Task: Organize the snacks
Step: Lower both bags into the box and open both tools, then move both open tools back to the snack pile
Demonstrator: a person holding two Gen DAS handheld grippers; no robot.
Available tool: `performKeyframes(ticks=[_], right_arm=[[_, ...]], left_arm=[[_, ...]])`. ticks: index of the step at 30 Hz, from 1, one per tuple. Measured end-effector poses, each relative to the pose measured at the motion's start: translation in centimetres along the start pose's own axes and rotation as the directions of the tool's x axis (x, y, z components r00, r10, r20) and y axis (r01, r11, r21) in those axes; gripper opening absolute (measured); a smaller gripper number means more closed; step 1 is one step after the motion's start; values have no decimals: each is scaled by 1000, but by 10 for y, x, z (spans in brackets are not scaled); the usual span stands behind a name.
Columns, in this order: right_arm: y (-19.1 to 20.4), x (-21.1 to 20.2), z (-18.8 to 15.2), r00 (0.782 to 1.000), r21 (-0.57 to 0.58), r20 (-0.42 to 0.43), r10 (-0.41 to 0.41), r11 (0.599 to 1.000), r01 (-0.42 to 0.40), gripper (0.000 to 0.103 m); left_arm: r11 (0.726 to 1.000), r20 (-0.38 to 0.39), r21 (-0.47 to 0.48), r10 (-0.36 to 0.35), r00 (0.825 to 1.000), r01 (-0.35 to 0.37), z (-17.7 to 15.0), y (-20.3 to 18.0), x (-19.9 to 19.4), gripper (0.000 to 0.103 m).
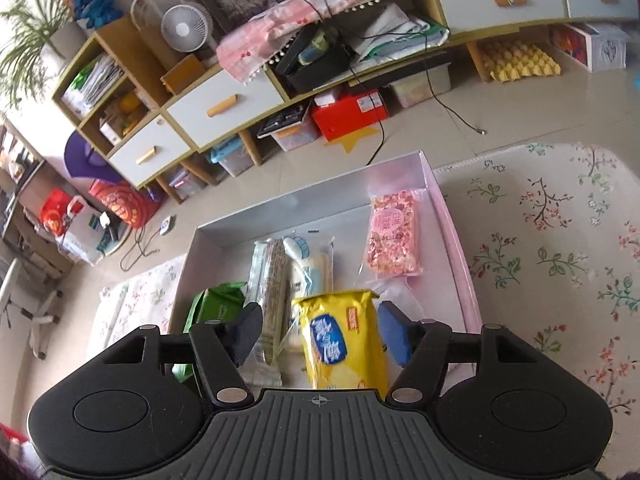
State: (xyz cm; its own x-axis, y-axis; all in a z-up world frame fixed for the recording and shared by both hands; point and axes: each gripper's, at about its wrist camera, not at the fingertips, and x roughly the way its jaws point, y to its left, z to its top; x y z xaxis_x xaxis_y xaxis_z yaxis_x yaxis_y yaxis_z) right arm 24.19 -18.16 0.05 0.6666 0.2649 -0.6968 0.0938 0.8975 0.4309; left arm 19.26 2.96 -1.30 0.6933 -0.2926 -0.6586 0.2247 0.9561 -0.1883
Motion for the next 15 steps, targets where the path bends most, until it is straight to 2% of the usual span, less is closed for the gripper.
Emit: performKeyframes(ticks=[4,15], right_arm=[[5,-15,-5,1000,-33,-1,2,999,-2,74],[12,-70,-25,1000,-97,-6,29,995,-29,82]], left_arm=[[1000,-15,-3,5,1000,-5,-4,-2,-8,86],[999,-64,-11,38,997,-39,-25,-6,-42,98]])
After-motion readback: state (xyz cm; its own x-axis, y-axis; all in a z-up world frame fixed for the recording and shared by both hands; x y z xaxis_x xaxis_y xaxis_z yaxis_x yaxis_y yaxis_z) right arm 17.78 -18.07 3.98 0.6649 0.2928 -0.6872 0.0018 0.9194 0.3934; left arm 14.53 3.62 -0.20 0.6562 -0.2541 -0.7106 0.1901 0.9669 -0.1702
